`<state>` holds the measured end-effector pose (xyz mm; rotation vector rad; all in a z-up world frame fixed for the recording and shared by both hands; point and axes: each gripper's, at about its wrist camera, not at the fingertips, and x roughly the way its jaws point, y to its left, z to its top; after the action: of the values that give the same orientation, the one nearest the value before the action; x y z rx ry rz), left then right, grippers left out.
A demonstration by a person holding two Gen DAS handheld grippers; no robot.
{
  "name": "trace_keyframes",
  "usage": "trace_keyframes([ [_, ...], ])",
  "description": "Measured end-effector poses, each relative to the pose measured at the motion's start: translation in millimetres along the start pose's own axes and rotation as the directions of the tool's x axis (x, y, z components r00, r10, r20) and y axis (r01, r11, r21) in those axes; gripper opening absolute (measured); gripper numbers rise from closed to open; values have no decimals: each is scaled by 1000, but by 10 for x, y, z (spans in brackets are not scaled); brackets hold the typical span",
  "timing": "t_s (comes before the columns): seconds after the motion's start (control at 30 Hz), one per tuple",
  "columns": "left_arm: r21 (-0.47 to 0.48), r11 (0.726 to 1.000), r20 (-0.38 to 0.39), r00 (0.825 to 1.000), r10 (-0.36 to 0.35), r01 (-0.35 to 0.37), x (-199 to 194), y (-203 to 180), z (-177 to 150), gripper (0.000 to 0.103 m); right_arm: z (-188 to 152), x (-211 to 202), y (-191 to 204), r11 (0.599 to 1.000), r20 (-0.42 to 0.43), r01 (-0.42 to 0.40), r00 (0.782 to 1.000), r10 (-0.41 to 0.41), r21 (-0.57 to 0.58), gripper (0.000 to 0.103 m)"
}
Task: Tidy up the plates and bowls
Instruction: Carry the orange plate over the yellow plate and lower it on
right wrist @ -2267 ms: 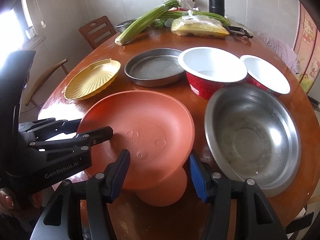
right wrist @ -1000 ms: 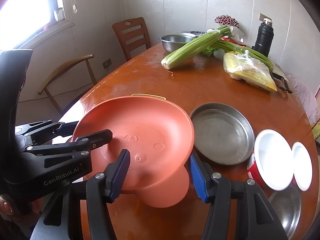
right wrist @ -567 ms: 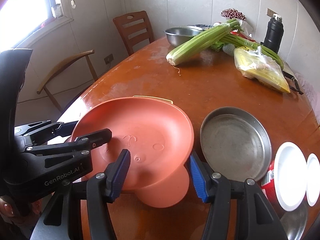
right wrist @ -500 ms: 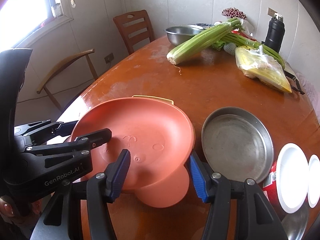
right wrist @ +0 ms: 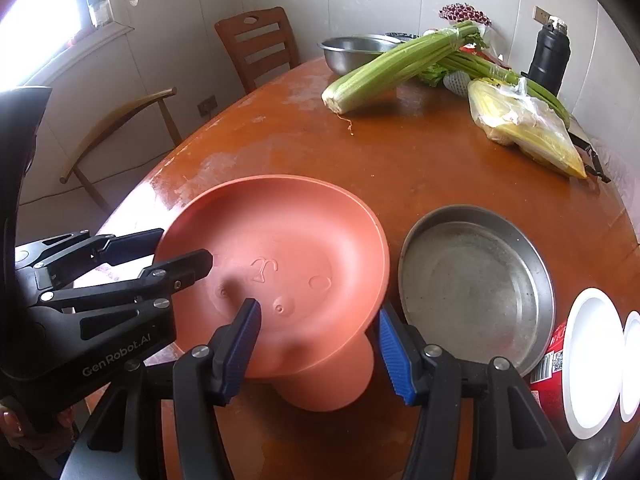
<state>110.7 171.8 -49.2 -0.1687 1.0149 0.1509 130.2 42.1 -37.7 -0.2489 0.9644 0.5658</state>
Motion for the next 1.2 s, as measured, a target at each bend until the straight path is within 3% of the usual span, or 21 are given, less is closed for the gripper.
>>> trace_keyframes([
  [0.33,-21,998,9,998,67,-66,8,116,30,47,5,24,19,1000,-10,3,1000,-3,1,58],
  [1.2,-42,998,-17,999,36,-37,116,218,74,47,-57,-28,212,997,-44,-72,996,71,-14,59],
])
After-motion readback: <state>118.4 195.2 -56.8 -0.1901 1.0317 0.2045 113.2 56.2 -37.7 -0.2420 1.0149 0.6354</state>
